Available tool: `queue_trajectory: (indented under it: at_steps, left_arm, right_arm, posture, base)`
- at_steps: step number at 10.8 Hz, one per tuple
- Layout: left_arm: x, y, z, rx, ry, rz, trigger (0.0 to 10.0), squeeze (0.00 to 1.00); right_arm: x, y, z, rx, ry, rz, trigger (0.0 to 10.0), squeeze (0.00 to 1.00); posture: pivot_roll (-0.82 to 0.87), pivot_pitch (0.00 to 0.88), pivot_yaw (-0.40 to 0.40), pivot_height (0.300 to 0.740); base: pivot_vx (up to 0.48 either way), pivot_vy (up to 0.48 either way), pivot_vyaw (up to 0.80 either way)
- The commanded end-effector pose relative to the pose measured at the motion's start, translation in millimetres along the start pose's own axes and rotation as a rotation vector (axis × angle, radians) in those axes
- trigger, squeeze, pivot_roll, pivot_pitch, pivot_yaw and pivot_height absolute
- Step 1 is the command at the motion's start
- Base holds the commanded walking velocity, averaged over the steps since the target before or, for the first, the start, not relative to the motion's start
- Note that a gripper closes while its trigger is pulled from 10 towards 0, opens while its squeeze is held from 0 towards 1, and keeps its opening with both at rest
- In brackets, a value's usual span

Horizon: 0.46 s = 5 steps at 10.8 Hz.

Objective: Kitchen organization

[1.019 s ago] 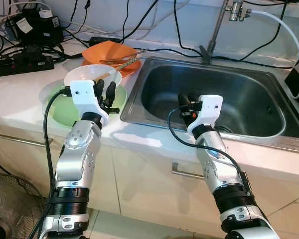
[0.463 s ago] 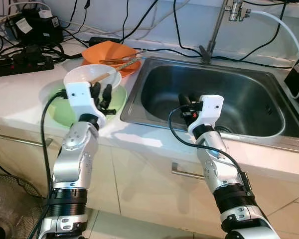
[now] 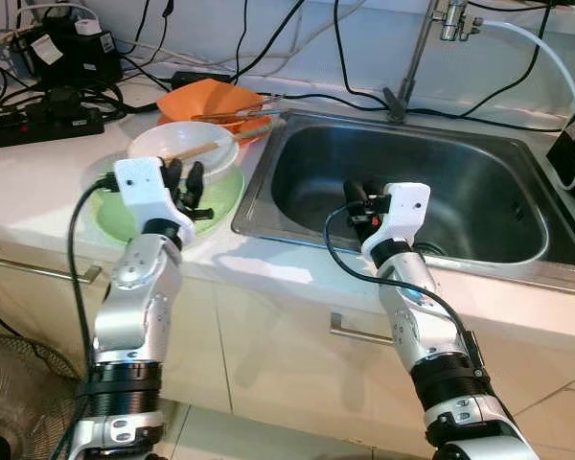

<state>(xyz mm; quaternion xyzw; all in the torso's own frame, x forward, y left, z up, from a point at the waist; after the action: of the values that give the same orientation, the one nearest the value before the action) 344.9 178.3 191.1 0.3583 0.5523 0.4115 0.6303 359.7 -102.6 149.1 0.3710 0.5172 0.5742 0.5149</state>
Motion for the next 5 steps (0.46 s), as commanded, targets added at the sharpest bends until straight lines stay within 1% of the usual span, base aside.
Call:
queue_trajectory:
  at_steps: [1, 2, 4, 5]
  left_arm:
    - [12.0, -5, -3.0, 0.029, 0.055, 0.006, 10.0, 0.0]
    - [18.2, -2, -3.4, 0.02, 0.083, 0.006, 10.0, 0.0]
    - [25.2, 6, -2.9, -0.008, 0.11, 0.018, 10.0, 0.0]
    - [34.8, 14, -3.0, -0.031, 0.142, 0.034, 10.0, 0.0]
  right_arm:
    - [-1.9, 5, 4.0, -0.016, -0.003, -0.011, 10.0, 0.0]
    - [-1.5, 5, 4.0, -0.017, -0.001, -0.011, 10.0, 0.0]
    - [-1.6, 5, 4.4, -0.018, -0.002, -0.011, 10.0, 0.0]
    - [-1.6, 5, 5.1, -0.018, -0.003, -0.011, 10.0, 0.0]
  posture:
    - [0.22, 0.001, -0.033, 0.74]
    - [0.22, 0.0, -0.033, 0.74]
    - [0.22, 0.0, -0.034, 0.74]
    - [0.22, 0.0, -0.033, 0.74]
  base:
    - [0.0, 0.0, 0.0]
    - [0.0, 0.0, 0.0]
    - [0.0, 0.0, 0.0]
    - [0.0, 0.0, 0.0]
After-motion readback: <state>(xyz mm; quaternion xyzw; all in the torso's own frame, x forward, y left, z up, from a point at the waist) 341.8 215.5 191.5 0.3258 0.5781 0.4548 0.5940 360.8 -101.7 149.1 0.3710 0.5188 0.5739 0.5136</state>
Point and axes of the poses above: a point about 5 cm out from each wrist's last joint towards the gripper, its own z axis pointing out of the wrist towards the gripper, its own y axis along the axis of the wrist's last joint, x = y × z, the point moved 1 cm from there along z, pointing out of the wrist towards the gripper, and after that the axes turned 14 degrees about -z, right-handed, at the moved point
